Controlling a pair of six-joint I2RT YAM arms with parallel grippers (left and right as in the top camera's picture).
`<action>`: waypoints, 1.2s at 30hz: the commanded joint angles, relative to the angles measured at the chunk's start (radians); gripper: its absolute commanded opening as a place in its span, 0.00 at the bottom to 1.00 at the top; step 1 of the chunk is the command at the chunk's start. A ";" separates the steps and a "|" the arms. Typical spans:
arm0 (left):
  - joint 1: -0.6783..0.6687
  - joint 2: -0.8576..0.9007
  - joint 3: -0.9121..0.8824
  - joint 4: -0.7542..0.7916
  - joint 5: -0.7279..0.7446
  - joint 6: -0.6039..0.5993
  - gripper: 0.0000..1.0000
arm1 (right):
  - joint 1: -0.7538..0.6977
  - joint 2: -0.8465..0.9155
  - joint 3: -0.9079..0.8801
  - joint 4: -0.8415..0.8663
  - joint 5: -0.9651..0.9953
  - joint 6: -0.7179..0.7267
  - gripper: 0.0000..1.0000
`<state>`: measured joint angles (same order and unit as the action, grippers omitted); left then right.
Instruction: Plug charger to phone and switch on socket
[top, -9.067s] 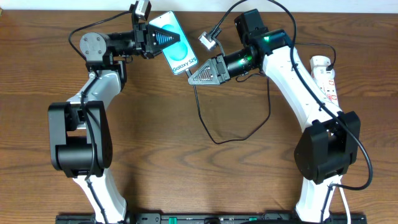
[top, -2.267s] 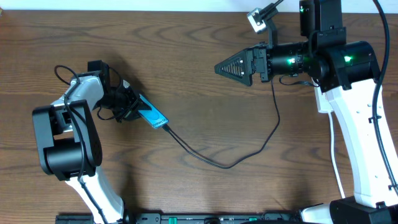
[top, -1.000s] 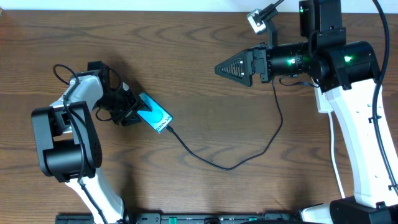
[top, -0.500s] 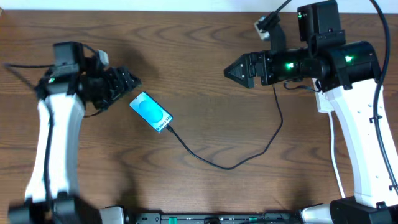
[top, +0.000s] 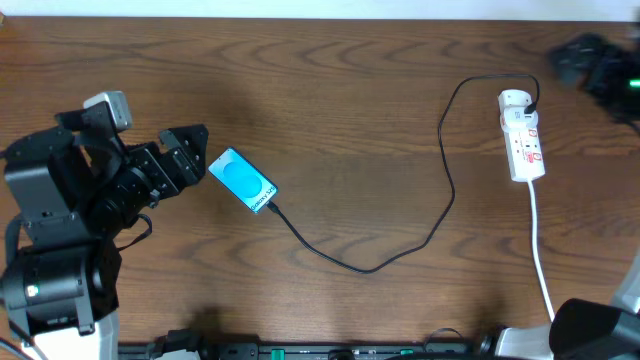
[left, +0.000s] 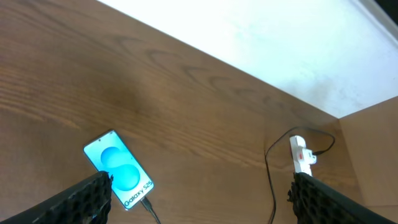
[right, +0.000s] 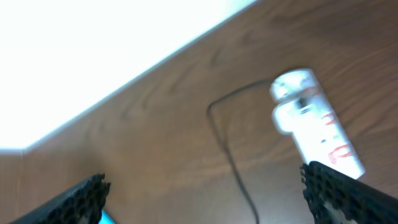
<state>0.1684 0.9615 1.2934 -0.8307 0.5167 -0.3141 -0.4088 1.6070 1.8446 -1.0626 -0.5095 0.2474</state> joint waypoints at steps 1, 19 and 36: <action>0.001 -0.008 0.016 -0.007 -0.016 0.005 0.92 | -0.125 0.013 0.009 0.083 -0.117 0.071 0.99; 0.001 0.006 0.015 -0.047 -0.017 0.007 0.92 | -0.193 0.699 0.482 -0.227 -0.307 -0.091 0.99; 0.001 0.058 0.015 -0.062 -0.016 0.003 0.92 | -0.108 0.751 0.481 -0.320 0.038 -0.232 0.99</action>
<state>0.1684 1.0153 1.2934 -0.8909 0.5095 -0.3145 -0.5343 2.3363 2.3051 -1.3884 -0.4885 0.0475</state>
